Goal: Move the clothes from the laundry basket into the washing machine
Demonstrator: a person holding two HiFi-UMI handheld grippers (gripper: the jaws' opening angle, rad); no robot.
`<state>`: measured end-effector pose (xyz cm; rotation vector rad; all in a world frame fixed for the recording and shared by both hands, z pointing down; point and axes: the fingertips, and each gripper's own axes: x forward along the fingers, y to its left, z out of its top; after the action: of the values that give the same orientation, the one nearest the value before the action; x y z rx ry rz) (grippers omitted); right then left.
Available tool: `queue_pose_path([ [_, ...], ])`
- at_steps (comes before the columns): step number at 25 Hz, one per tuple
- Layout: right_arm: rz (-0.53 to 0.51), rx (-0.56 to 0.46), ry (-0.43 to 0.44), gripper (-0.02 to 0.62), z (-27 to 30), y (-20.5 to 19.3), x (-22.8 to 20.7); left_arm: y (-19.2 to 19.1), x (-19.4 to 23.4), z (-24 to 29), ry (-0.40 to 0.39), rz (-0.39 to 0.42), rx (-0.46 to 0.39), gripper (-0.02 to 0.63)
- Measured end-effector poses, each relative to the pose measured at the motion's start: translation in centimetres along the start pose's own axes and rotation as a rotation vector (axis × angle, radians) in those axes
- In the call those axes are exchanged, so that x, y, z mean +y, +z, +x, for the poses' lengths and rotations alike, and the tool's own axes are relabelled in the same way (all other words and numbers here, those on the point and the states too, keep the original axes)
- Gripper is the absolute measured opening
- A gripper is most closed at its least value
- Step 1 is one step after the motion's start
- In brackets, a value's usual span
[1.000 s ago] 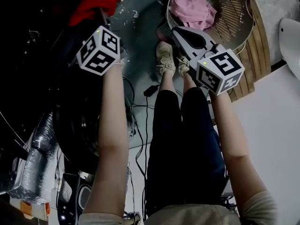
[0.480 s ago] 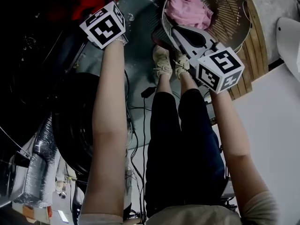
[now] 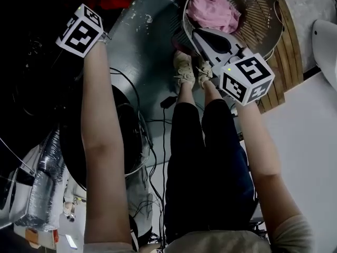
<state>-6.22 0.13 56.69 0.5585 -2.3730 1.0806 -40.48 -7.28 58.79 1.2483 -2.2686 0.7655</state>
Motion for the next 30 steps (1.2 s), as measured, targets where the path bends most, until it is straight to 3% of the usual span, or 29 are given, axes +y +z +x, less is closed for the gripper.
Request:
queue_pose_path([
  [2, 0.003, -0.001, 0.004, 0.014, 0.1, -0.1, 0.3, 1.7, 2.3, 0.5, 0.084, -0.025, -0.044, 0.084],
  [4, 0.003, 0.001, 0.010, 0.014, 0.3, -0.3, 0.6, 2.1, 3.4, 1.0, 0.110, -0.112, -0.045, 0.175],
  [6, 0.004, 0.003, 0.012, 0.014, 0.2, -0.5, 0.8, 0.7, 2.6, 1.5, 0.063, -0.175, 0.013, 0.258],
  [9, 0.008, -0.002, 0.013, 0.014, 0.1, -0.6, 1.0, -1.1, 1.4, 0.8, 0.023, -0.193, 0.053, 0.290],
  [14, 0.006, -0.011, 0.012, 0.014, -0.4, -0.3, 1.4, -1.9, -0.2, -3.8, -0.011, -0.259, 0.018, 0.302],
  [17, 0.007, -0.017, 0.011, 0.014, -0.6, -0.3, 1.6, -3.0, -4.2, -6.5, -0.129, -0.209, 0.010, 0.302],
  [21, 0.006, -0.017, 0.012, 0.014, -0.8, -0.5, 1.5, -5.7, -11.0, -6.9, -0.329, -0.037, 0.087, 0.336],
  [23, 0.002, -0.016, 0.008, 0.014, -0.9, -0.6, 1.2, -6.6, -12.5, -5.6, -0.347, 0.014, 0.138, 0.336],
  [28, 0.019, -0.015, 0.010, 0.014, -0.8, -1.3, 0.6, -6.7, -11.9, -2.5, -0.274, 0.092, 0.170, 0.330],
  [30, 0.023, -0.022, 0.007, 0.014, -0.8, -1.1, 0.4, -6.0, -11.6, -2.5, -0.292, 0.127, 0.141, 0.238],
])
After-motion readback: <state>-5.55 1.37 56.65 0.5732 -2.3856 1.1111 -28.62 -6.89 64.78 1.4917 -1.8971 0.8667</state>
